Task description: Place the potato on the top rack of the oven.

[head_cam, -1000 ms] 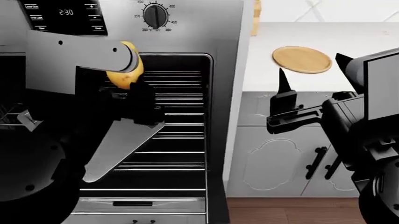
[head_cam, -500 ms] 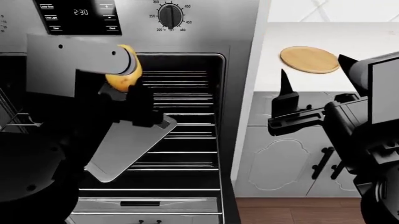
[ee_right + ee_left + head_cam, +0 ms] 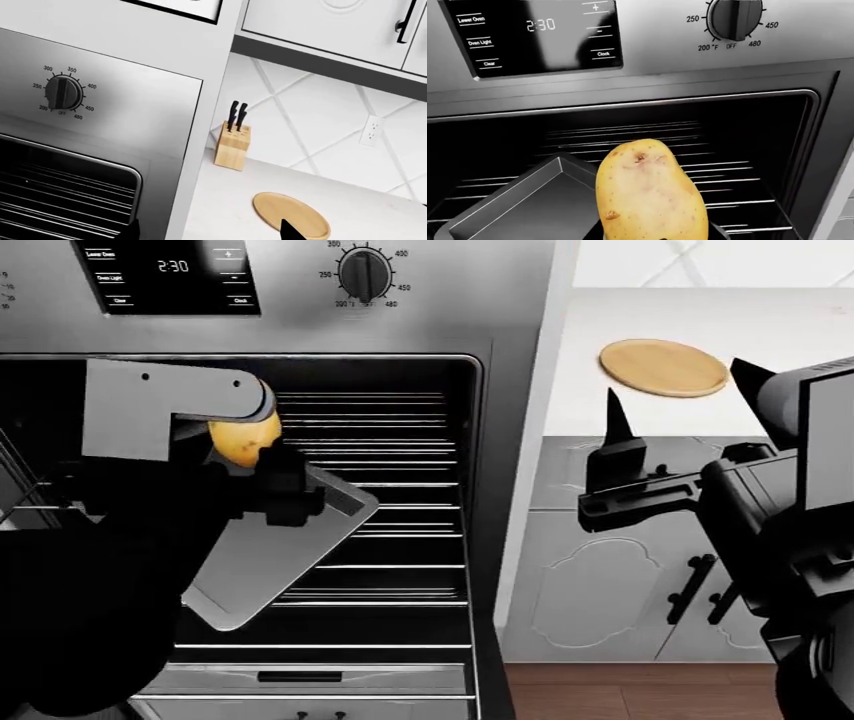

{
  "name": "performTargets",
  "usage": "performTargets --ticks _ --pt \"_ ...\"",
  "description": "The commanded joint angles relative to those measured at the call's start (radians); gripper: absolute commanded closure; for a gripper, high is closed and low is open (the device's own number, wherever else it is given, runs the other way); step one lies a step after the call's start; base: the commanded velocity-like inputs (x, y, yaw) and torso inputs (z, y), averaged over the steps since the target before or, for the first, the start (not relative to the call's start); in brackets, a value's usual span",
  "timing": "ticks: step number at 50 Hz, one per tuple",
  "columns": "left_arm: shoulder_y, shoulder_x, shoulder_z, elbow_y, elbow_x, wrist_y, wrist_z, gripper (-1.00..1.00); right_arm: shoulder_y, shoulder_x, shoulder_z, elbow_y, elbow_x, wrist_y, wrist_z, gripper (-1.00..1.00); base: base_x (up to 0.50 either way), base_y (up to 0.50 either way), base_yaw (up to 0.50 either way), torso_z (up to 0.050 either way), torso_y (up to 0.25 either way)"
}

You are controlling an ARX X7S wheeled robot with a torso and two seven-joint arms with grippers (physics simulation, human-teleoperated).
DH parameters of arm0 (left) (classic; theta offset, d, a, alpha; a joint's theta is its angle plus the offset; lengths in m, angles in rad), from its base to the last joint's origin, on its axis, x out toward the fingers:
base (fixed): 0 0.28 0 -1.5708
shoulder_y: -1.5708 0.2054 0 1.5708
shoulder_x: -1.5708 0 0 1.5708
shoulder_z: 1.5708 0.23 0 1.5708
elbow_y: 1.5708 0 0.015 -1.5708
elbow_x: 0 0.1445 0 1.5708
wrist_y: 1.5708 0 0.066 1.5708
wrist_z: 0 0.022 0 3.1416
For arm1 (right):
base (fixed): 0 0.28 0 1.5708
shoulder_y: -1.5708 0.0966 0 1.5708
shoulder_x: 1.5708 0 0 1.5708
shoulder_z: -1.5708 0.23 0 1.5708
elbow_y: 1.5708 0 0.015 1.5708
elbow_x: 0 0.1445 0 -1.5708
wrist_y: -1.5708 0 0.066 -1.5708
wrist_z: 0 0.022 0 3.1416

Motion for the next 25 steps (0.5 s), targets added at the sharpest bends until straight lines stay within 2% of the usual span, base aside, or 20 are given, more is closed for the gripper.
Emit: performTargets --ticks 1,9,25 --pt "0.061 0.008 -0.002 -0.049 0.074 0.045 0.067 1.0 -0.002 -0.001 -0.005 0.005 -0.012 -0.004 -0.005 -1.0 0.0 0.0 0.0 0.0 0.0" --pt "0.114 0.015 -0.019 -0.077 0.087 0.091 0.081 1.0 0.005 -0.006 -0.013 0.017 -0.028 -0.003 -0.019 -1.0 0.0 0.0 0.0 0.0 0.0" --pt "0.132 0.043 0.011 -0.188 0.216 0.117 0.155 1.0 -0.024 -0.016 -0.035 0.049 -0.103 -0.015 -0.068 -1.0 0.0 0.0 0.0 0.0 0.0"
